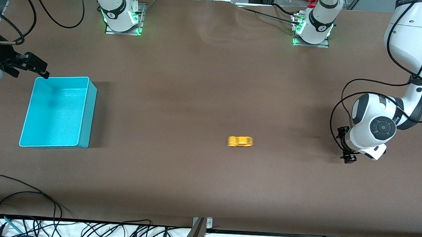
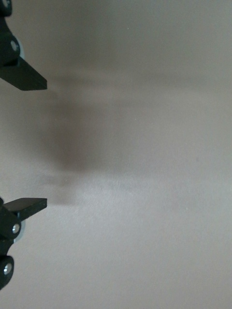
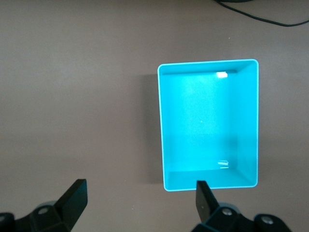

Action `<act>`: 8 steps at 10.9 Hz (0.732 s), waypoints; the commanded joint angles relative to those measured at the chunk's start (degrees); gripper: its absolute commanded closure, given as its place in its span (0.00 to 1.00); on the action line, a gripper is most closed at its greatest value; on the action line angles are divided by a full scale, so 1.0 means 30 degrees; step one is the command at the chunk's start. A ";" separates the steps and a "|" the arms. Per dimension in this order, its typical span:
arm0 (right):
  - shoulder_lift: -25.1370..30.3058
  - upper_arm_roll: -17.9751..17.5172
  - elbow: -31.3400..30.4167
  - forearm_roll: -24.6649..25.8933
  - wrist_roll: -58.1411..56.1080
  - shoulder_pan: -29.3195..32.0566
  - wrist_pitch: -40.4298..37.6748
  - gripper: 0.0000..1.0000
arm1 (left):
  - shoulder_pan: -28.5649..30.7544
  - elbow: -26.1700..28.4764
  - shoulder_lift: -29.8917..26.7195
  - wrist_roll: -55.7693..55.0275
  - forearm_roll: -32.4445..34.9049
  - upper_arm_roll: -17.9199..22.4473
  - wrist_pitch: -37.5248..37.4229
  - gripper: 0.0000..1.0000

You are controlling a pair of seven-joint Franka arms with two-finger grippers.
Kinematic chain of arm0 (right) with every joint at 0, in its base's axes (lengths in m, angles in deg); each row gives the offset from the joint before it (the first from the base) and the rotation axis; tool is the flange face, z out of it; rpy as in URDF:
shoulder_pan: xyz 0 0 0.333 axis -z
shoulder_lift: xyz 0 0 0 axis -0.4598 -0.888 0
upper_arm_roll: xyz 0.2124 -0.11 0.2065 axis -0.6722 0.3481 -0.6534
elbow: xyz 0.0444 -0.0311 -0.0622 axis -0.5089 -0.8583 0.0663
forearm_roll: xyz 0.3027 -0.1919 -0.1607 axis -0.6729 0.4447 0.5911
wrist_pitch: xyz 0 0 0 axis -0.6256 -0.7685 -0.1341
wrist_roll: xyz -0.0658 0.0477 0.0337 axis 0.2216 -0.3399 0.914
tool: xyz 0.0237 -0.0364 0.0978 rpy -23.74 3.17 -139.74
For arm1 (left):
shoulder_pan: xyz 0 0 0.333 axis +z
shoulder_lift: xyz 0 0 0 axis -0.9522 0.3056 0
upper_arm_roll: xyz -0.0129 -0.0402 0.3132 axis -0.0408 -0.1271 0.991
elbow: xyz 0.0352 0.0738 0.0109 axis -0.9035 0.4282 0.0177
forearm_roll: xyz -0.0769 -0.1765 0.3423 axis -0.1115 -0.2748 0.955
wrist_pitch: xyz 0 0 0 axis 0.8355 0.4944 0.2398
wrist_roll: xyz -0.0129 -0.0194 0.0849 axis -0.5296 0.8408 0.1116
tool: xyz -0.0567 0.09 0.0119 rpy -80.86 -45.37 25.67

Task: Wind up and store yellow beetle car
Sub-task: 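Raise the left gripper away as the car rolls toward the blue bin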

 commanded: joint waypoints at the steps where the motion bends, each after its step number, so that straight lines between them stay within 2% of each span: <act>1: -0.0159 0.0019 0.0427 -0.0161 -0.0170 -0.0014 -0.0338 0.00 | 0.0105 -0.0638 -0.0711 0.2402 0.0482 -0.0242 -0.1088 0.02; 5: -0.0159 0.0019 0.0427 -0.0161 -0.0170 0.0045 -0.0309 0.00 | 0.0047 -0.2891 -0.0859 0.6530 0.0307 -0.0857 -0.4305 0.02; 8: -0.0159 0.0019 0.0427 -0.0161 -0.0170 0.0045 -0.0309 0.00 | -0.0041 -0.4769 -0.0829 0.9312 -0.0749 -0.0946 -0.6213 0.00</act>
